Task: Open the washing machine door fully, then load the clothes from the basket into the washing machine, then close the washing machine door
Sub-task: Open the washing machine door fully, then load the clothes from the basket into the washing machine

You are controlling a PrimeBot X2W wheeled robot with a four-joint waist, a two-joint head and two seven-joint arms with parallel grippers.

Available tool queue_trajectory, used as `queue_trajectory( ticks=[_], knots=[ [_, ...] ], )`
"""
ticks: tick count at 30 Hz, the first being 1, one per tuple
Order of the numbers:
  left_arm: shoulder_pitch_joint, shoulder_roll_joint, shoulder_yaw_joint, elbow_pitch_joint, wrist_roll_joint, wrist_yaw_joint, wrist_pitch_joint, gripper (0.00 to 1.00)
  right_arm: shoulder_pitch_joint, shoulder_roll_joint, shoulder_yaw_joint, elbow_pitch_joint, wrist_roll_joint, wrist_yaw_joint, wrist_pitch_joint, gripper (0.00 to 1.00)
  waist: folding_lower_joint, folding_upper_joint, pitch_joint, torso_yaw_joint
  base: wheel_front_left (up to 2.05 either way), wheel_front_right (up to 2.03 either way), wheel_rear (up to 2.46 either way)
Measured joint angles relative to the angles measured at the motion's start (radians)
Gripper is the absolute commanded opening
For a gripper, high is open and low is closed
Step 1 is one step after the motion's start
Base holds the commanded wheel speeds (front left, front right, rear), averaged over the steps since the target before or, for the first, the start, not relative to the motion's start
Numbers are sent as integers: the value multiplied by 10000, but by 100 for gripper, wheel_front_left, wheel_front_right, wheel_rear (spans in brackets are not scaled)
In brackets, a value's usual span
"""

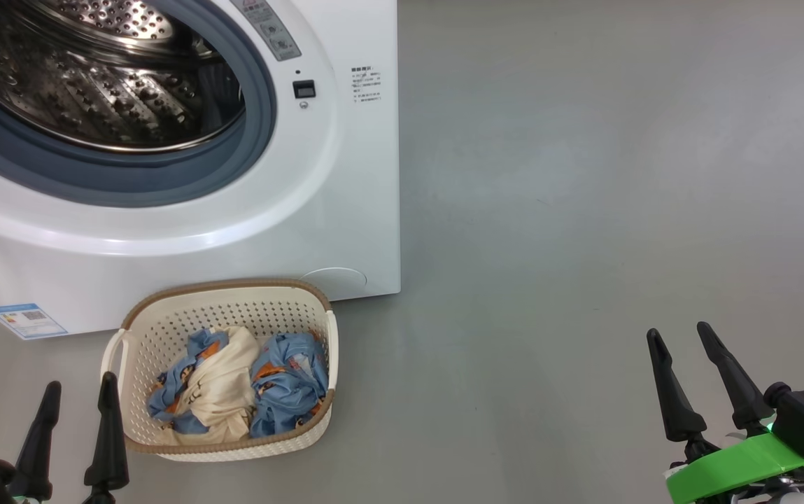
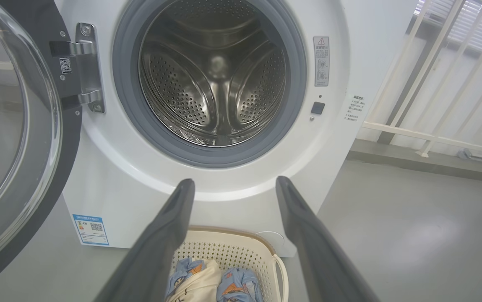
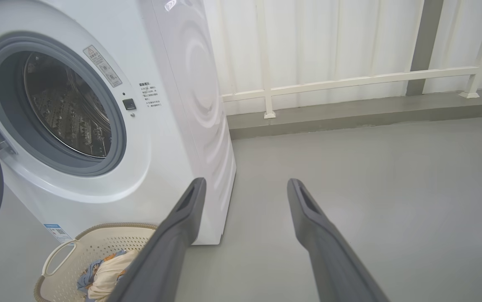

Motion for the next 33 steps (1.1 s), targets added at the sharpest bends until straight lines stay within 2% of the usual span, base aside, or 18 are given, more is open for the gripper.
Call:
queue_trajectory(
  ticks=[16,33],
  knots=[
    [-2,12,-265,157,-362,0,0,100,0,48,-56,-25,0,2,-2,100,0,0,113,45,2,-7,5],
    [-38,113,-357,105,-451,0,0,100,-6,117,-56,-27,0,2,0,100,0,0,232,22,28,-115,87]
  ],
)
